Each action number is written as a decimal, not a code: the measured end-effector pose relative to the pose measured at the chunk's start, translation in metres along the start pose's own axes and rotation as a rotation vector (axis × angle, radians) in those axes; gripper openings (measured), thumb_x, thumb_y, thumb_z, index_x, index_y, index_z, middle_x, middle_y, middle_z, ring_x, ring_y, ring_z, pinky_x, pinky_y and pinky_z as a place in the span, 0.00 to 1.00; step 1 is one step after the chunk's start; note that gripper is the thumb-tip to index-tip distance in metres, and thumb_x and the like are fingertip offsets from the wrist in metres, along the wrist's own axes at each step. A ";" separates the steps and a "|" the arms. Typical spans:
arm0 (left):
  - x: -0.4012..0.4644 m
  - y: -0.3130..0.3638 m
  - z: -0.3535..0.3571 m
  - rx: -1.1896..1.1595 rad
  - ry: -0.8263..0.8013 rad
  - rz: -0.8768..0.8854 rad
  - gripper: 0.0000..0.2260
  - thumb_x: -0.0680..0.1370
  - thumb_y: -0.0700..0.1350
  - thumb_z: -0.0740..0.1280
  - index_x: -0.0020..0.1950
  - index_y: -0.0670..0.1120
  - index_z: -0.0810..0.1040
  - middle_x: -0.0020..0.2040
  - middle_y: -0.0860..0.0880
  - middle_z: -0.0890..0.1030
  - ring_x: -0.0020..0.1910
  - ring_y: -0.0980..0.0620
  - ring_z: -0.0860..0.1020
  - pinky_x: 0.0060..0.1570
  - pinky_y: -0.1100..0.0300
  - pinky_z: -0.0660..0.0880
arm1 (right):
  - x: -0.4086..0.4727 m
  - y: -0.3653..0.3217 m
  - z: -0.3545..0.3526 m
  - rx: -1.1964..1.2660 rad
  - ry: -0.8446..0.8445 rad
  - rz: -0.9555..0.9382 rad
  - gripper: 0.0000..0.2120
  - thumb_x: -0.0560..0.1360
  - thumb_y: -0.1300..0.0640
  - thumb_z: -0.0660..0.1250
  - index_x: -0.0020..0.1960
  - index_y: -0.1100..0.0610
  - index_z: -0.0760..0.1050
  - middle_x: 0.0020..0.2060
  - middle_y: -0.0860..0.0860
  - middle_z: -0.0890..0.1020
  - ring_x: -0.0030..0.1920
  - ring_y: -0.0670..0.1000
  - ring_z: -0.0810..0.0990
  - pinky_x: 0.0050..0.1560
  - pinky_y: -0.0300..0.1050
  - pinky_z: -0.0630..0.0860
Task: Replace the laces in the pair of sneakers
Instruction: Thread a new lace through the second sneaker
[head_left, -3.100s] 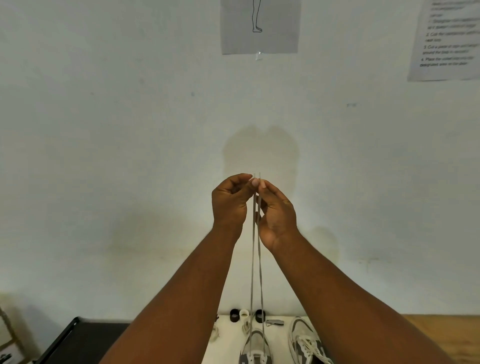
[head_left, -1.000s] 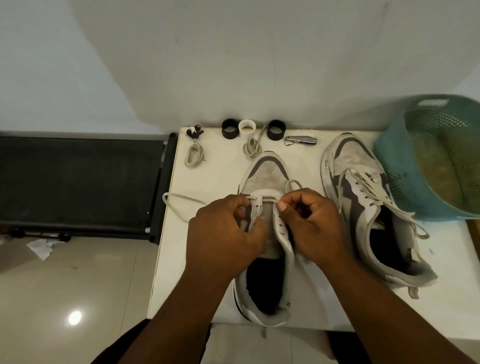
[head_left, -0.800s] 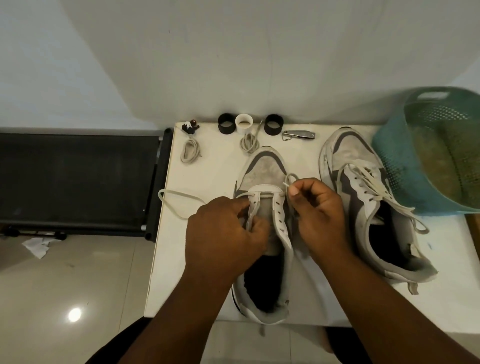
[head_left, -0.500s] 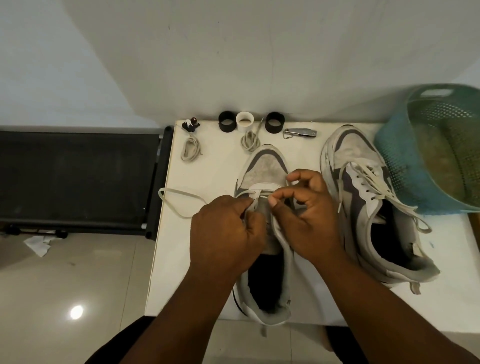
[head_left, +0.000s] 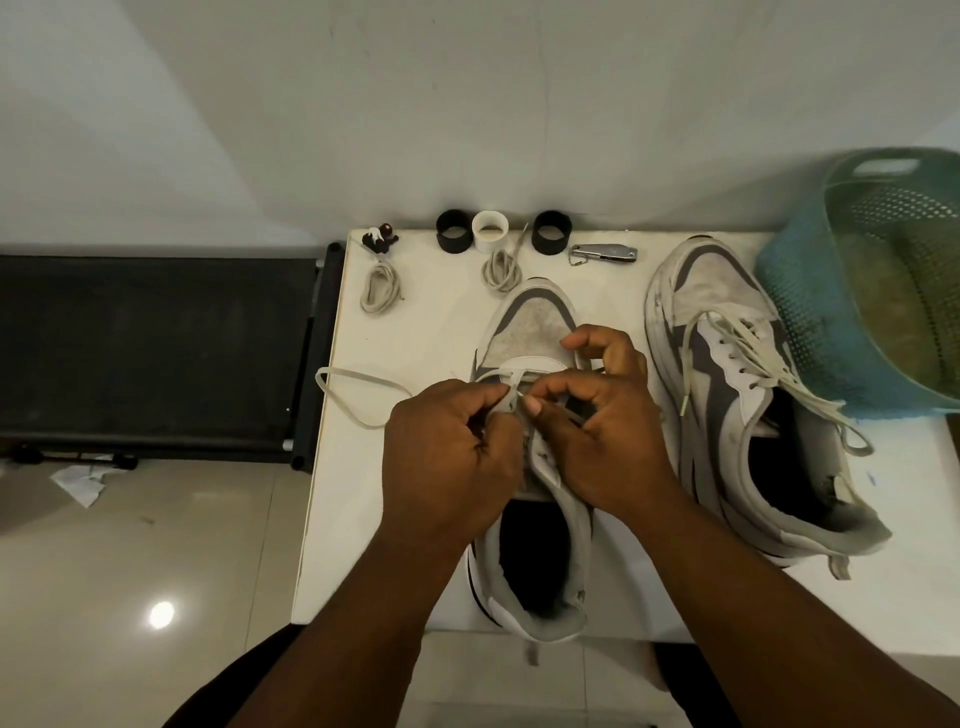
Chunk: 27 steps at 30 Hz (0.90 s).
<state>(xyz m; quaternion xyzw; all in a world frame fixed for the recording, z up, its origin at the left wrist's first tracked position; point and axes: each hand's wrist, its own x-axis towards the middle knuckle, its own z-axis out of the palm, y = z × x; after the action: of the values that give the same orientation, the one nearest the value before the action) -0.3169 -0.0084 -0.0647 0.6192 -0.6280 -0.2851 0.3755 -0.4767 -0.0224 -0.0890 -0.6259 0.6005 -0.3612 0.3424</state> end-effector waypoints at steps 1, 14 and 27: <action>0.000 0.001 0.000 -0.011 0.009 -0.014 0.15 0.75 0.51 0.63 0.46 0.45 0.87 0.35 0.51 0.83 0.34 0.52 0.80 0.37 0.50 0.80 | 0.000 0.001 0.000 -0.005 -0.011 -0.010 0.06 0.74 0.54 0.75 0.42 0.42 0.82 0.62 0.44 0.69 0.68 0.48 0.66 0.63 0.35 0.66; 0.013 -0.011 0.006 -0.196 -0.081 -0.197 0.03 0.81 0.44 0.70 0.47 0.50 0.82 0.40 0.59 0.84 0.36 0.61 0.81 0.41 0.66 0.75 | -0.001 -0.001 0.005 -0.007 0.030 0.026 0.08 0.74 0.53 0.76 0.47 0.40 0.84 0.66 0.43 0.70 0.69 0.48 0.65 0.63 0.23 0.60; 0.030 -0.019 -0.021 0.078 -0.197 -0.070 0.11 0.80 0.58 0.68 0.43 0.54 0.77 0.35 0.58 0.79 0.35 0.61 0.77 0.36 0.66 0.71 | -0.002 0.009 0.000 -0.190 0.043 -0.069 0.08 0.73 0.45 0.75 0.52 0.44 0.86 0.67 0.46 0.74 0.69 0.52 0.68 0.62 0.62 0.72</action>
<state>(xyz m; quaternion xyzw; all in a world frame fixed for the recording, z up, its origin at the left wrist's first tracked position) -0.2873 -0.0372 -0.0647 0.6238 -0.6505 -0.3327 0.2775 -0.4812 -0.0204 -0.0972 -0.6679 0.6172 -0.3277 0.2560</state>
